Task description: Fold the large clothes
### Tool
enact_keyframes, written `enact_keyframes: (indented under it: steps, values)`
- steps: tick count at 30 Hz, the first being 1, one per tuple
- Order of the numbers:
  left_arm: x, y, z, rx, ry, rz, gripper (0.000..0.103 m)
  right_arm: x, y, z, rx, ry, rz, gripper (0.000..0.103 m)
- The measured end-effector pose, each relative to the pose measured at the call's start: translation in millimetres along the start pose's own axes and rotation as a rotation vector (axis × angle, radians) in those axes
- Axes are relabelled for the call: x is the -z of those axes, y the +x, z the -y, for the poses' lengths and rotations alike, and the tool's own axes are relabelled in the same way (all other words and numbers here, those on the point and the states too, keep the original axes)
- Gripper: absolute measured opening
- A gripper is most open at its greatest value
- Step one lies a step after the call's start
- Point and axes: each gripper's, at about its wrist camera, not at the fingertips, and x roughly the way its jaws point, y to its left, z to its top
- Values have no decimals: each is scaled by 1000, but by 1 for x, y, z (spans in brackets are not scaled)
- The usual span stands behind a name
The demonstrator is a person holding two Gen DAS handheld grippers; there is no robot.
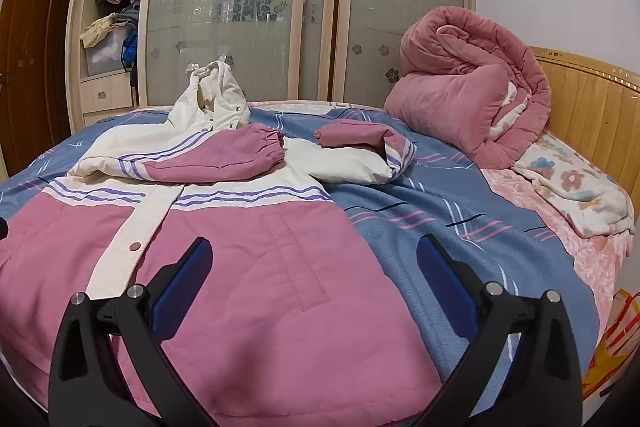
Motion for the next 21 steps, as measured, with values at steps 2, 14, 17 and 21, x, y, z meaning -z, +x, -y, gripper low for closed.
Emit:
enact_keyframes:
  steps: [2,14,17,21]
  values:
    - [-1,0,0,3,-2,2,101,0,1,-2,0,0,-2,102]
    - [-5,16,-1,15,-32,-25,101,-50,43,-4,-41,-99,-86,102]
    - [-8,18,2,35,-34,-20,101,-85,98,-20,-5,-280,-141,102]
    - [-11,21,8,49,-25,-19,101,-123,191,-32,77,-447,-237,102]
